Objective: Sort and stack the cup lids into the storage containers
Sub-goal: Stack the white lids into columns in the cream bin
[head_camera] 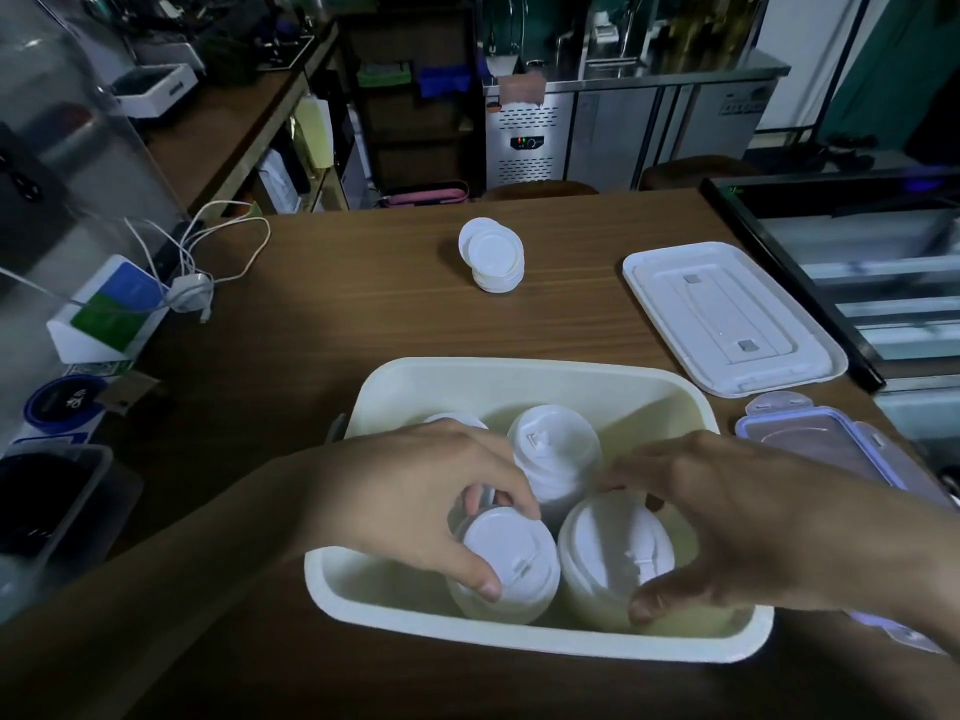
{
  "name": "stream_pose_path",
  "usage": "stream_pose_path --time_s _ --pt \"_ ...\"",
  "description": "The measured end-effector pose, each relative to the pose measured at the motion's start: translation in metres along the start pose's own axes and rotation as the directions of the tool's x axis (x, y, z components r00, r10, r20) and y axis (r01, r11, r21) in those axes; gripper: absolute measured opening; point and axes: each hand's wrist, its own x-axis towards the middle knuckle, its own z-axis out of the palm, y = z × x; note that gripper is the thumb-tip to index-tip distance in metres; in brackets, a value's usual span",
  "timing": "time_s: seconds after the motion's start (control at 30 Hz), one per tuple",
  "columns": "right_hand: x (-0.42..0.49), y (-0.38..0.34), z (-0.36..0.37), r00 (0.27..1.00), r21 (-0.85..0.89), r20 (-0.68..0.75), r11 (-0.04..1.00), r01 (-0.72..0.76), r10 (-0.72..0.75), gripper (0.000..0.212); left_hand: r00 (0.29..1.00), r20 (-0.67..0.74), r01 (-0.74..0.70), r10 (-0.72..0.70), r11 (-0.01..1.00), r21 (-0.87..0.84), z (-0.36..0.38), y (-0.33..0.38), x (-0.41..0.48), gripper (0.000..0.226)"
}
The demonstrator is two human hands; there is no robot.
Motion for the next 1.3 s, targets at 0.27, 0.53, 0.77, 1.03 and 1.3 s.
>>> stream_pose_path --time_s 0.27,0.53,0.77,1.03,1.3 --pt "0.008 0.007 0.015 0.994 0.015 -0.077 0.997 0.073 -0.071 0.072 0.999 0.012 -0.030 0.031 0.996 -0.088 -0.001 -0.012 0.006 0.052" --pt "0.011 0.006 0.024 0.994 -0.058 -0.100 0.997 0.046 -0.052 0.081 0.999 0.005 -0.042 0.043 0.992 -0.120 0.008 -0.019 0.006 0.058" --pt "0.013 0.002 0.023 0.992 -0.096 -0.106 0.994 0.050 -0.061 0.080 0.999 0.029 -0.036 0.037 0.999 -0.005 0.008 -0.011 0.005 0.061" --pt "0.008 0.019 0.013 0.975 0.081 -0.141 0.980 0.182 -0.169 0.061 0.997 0.051 -0.051 0.052 0.999 -0.008 -0.012 -0.008 0.001 0.064" --pt "0.030 0.020 -0.022 0.865 0.121 -0.443 0.941 0.316 -0.233 0.036 0.958 -0.262 -0.149 0.120 0.984 -0.094 -0.042 -0.027 0.013 0.042"
